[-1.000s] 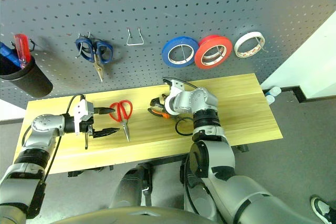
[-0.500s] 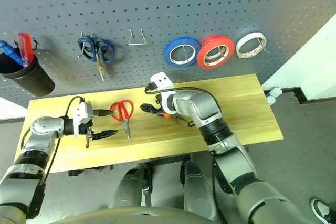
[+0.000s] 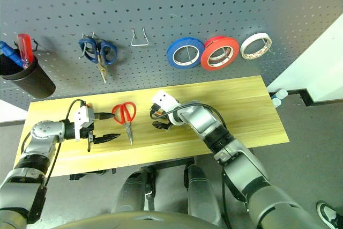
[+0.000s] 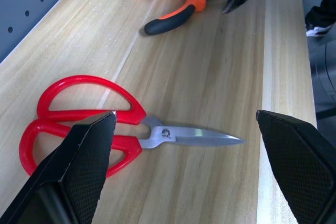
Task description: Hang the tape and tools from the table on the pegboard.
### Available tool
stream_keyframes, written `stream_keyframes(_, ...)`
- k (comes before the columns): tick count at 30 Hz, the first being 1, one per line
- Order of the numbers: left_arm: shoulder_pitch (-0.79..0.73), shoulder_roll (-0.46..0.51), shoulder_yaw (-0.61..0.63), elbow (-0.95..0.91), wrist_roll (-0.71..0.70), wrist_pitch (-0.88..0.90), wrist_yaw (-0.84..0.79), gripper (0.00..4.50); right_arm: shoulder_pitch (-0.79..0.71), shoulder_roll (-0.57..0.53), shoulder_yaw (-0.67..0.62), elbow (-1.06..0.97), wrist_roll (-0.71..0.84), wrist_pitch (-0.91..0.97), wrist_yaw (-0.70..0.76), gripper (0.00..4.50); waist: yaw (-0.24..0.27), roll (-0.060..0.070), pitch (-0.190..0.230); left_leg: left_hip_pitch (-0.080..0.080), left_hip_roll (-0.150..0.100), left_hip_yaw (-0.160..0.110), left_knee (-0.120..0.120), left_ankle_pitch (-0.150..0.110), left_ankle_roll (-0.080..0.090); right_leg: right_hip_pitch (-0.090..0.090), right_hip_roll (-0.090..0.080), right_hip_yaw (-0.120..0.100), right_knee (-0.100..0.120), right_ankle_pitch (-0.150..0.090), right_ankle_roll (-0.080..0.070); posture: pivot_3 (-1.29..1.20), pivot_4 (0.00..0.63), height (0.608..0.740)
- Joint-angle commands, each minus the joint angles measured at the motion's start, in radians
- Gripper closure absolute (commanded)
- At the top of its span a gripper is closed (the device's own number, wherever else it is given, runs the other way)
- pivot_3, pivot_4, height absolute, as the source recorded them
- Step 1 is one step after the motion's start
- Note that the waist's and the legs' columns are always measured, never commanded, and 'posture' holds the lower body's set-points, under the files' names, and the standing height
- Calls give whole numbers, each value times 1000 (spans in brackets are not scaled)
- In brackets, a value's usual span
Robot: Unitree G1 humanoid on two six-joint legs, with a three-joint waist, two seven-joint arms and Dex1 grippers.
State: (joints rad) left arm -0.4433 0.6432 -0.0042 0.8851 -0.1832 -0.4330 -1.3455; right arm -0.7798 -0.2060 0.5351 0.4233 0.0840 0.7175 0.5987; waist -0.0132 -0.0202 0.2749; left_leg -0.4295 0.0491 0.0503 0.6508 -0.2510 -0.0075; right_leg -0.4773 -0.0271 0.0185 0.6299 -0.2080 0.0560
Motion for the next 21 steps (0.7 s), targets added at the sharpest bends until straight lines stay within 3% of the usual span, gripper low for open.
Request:
stream_keyframes(1,15,8,15,-4,0,-18,-2,0,-31,15,-36,18,-35,-50,-2,20,1,0,0,0,0,0,0,0,0,0,0,0,0,0,0,88,286,740)
stream_keyframes(5,24,8,17,-11,-4,-19,-2,0,-19,-2,-82,-80,-26,0,19,20,1,0,0,0,0,0,-1,0,0,0,0,0,0,0,0,92,287,740)
stream_keyframes(11,34,7,15,-19,-4,-19,-4,0,34,-40,-55,-215,-54,75,44,20,1,0,0,0,0,0,0,0,0,0,0,0,0,0,0,82,286,740)
stream_keyframes(21,20,3,7,-27,0,-12,-8,0,42,-21,-60,-98,-133,23,4,20,0,0,0,0,0,0,0,0,0,0,0,0,0,0,0,73,285,740)
